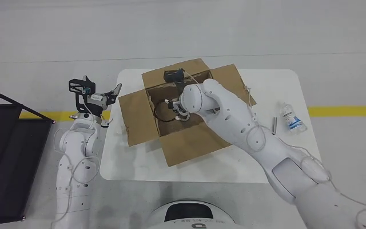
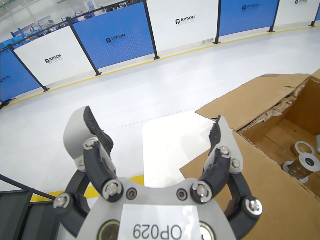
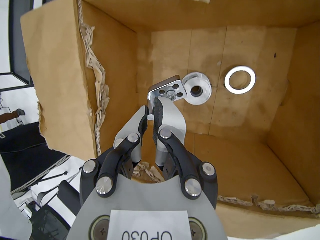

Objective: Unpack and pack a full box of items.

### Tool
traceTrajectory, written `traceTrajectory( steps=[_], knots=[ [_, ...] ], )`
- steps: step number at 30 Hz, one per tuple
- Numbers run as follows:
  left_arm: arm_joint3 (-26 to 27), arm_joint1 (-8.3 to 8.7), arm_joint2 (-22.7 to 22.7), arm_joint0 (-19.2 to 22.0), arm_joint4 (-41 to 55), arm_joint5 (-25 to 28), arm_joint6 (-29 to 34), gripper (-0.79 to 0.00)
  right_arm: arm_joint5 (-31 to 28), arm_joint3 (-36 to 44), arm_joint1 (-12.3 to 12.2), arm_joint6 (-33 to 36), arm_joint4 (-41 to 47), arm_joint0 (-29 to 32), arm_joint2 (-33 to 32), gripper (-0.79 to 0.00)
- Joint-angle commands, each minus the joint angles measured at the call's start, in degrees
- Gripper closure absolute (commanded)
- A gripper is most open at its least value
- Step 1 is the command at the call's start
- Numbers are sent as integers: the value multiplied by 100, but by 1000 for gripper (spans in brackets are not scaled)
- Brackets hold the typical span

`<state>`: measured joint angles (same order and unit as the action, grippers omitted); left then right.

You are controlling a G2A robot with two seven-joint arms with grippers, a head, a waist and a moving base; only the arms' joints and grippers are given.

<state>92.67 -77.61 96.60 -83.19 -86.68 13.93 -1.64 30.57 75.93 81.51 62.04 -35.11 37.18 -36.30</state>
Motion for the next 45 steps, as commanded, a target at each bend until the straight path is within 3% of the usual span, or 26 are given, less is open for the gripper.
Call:
traceTrajectory(
  steps=[1,13,24,27,29,38,42,45],
  knots=[
    [0,0,0,0,0,2,0,-785,-161,-403,86,-292,195,-80,2,0],
    [0,0,0,0,0,2,0,-785,-775,-2989,885,-850,1147,-846,553,0],
    [0,0,0,0,0,2,0,-785,-1185,-4526,1456,-1268,1493,-1170,731,0],
    [0,0,0,0,0,2,0,-785,-1253,-4764,1555,-1283,1527,-1224,745,-222],
    [0,0,0,0,0,2,0,-785,-1319,-4947,1624,-1290,1545,-1274,745,-268],
    [0,0,0,0,0,2,0,-785,-1541,-5203,1742,-1416,1524,-1602,619,-265],
    [0,0,0,0,0,2,0,-785,-1937,-5020,1590,-1507,1679,-1794,310,-259],
    [0,0,0,0,0,2,0,-785,-2388,-4467,1299,-1515,1718,-1774,-62,-277]
  ],
)
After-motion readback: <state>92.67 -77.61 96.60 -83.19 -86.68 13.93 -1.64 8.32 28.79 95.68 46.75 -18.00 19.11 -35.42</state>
